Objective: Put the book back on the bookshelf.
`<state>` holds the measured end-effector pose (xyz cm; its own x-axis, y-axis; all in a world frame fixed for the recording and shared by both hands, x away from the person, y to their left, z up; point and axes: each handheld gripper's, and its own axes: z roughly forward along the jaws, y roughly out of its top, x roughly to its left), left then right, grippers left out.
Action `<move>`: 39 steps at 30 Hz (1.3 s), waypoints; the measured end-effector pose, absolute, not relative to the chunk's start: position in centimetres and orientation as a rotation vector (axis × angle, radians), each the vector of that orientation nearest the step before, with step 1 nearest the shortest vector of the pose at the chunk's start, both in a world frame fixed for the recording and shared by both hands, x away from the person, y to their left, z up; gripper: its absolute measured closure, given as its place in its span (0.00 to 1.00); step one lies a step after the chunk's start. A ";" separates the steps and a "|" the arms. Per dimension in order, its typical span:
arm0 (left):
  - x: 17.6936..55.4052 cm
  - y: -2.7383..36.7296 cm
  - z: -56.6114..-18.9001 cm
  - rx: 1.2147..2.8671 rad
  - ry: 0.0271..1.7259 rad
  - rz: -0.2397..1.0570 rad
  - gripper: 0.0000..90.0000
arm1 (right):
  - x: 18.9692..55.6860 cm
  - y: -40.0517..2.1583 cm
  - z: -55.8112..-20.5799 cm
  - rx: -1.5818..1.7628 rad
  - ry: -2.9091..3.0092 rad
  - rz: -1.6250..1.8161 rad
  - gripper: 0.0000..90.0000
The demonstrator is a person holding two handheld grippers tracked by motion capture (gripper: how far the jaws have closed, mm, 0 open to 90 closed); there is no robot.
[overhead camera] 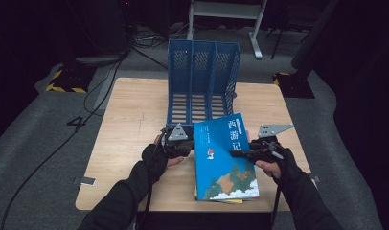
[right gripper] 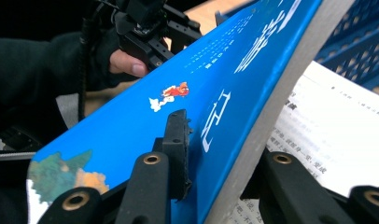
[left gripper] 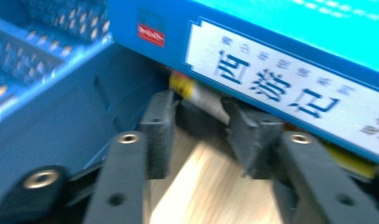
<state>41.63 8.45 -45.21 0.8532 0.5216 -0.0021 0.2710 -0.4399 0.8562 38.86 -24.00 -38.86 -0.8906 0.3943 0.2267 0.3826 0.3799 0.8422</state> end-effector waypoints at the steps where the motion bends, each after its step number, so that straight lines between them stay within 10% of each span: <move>1: 41.7 8.4 -44.8 2.046 0.564 0.309 0.73 | 38.6 -24.2 -38.6 0.718 2.588 1.585 0.80; 16: 42.2 6.6 -41.6 1.947 0.494 0.206 0.99 | 36.6 -26.1 -35.9 0.669 2.463 1.650 0.82; 39: 44.8 8.6 -34.3 1.857 0.535 0.320 1.00 | 37.0 -24.0 -34.0 0.566 2.222 1.604 0.90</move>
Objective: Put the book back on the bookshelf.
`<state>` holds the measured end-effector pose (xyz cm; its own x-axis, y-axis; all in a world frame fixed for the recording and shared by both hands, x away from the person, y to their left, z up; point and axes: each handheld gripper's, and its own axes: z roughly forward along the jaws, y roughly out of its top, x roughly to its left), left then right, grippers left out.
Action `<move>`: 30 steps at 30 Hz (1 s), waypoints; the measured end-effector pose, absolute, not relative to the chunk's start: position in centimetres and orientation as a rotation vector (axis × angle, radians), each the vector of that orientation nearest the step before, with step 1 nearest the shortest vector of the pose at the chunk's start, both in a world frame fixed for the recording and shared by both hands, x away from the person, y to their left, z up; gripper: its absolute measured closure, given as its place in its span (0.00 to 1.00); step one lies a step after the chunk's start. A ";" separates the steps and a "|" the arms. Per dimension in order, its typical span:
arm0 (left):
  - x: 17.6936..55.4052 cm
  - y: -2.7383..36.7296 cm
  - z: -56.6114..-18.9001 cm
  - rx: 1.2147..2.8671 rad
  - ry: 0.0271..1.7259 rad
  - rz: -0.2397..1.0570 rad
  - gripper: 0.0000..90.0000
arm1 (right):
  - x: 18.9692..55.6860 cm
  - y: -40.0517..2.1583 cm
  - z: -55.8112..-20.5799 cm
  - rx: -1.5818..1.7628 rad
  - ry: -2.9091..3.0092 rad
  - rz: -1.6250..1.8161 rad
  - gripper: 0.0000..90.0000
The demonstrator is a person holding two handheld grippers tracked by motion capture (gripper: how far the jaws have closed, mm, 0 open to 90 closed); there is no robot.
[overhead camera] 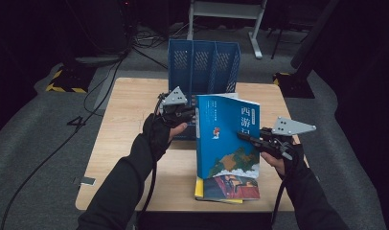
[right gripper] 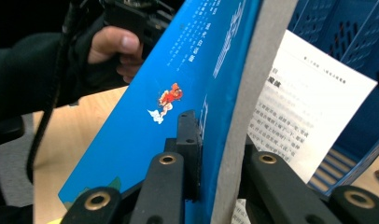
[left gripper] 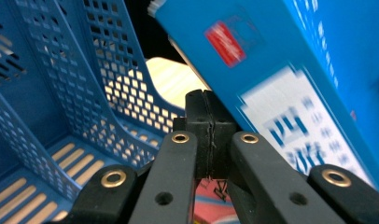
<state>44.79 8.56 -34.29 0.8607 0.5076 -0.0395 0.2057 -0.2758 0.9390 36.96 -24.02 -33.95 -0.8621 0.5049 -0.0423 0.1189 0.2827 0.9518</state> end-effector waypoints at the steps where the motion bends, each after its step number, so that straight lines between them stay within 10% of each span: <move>1: 44.8 8.5 -33.9 1.855 0.526 0.324 1.00 | 36.9 -24.0 -34.0 0.561 2.215 1.604 0.90; 30: 38.9 7.8 -31.1 1.790 0.375 0.446 0.96 | 33.9 -24.6 -34.7 0.397 2.143 1.593 0.88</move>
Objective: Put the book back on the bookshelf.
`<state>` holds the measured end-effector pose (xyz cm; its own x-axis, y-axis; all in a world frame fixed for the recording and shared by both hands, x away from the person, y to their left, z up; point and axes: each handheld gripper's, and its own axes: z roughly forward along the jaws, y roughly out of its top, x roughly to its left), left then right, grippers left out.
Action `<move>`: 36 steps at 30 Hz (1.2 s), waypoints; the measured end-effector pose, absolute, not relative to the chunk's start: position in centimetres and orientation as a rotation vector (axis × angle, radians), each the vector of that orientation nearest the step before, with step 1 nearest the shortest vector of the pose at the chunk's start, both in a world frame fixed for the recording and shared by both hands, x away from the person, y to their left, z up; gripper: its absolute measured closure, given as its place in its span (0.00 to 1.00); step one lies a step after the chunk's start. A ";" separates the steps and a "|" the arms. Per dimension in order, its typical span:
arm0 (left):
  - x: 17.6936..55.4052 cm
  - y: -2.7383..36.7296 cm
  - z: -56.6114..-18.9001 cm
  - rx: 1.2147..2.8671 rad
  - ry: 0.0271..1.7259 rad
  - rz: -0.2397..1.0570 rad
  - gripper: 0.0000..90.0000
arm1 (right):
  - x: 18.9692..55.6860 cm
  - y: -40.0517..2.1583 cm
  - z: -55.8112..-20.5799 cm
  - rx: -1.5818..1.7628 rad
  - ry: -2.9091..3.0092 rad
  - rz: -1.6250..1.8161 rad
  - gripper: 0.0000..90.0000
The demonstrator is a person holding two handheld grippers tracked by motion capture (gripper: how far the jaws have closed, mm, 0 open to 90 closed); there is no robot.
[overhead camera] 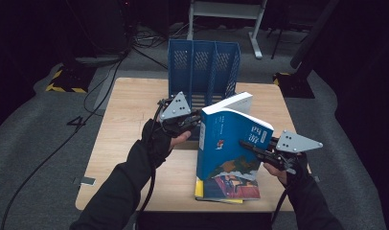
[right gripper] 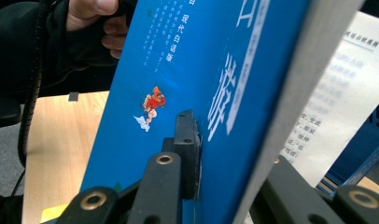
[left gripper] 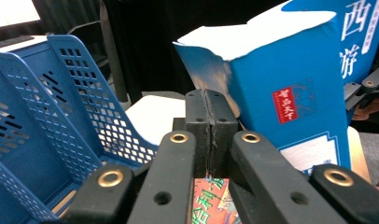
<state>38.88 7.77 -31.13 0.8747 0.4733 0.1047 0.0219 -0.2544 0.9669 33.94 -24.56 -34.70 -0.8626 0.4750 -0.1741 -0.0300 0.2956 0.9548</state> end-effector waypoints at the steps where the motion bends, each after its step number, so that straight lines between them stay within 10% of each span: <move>1: 38.7 7.9 -31.1 1.782 0.382 0.444 0.93 | 33.7 -24.5 -34.7 0.385 2.141 1.583 0.88; 20: 35.6 9.4 -31.7 1.742 0.425 0.445 0.44 | 30.8 -25.5 -34.2 0.254 2.117 1.620 0.87; 36: 32.8 11.4 -33.1 1.847 0.426 0.432 0.27 | 30.2 -25.6 -34.4 0.255 2.115 1.632 0.88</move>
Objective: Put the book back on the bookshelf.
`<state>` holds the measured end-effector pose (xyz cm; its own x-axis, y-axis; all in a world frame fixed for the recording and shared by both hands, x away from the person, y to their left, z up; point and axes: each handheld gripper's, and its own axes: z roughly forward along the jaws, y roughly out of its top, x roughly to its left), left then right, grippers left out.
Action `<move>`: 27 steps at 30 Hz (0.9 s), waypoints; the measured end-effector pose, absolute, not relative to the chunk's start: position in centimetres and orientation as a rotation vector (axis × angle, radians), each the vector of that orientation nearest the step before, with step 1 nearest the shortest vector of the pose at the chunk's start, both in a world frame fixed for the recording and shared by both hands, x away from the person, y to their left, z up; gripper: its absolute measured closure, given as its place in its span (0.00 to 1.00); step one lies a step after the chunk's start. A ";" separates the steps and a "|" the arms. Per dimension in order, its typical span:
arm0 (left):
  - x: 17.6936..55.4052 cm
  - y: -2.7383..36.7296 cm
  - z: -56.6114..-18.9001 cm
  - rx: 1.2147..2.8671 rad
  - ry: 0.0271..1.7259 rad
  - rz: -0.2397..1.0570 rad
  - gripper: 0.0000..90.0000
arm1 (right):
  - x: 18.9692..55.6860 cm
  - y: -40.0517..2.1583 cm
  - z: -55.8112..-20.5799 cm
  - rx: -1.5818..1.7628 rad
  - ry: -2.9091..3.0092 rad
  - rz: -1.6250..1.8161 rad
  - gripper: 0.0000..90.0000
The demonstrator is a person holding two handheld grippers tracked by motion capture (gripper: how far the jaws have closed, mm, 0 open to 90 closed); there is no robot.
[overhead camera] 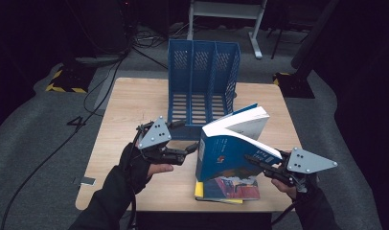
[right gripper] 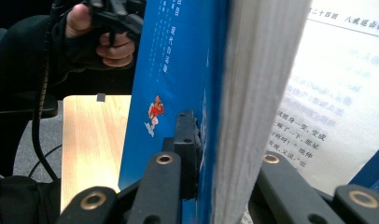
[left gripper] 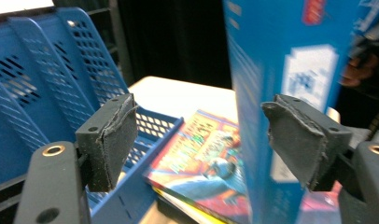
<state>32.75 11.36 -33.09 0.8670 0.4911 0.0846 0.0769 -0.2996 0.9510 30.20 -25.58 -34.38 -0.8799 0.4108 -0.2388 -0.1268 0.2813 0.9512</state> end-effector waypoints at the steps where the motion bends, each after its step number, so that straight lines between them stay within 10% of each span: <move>1: 32.6 11.3 -33.3 1.855 0.418 0.419 0.27 | 30.2 -25.6 -34.4 0.255 2.114 1.630 0.88; 27: 33.8 4.8 -33.4 1.902 0.291 0.247 0.42 | 29.7 -27.2 -34.5 0.304 2.085 1.644 0.83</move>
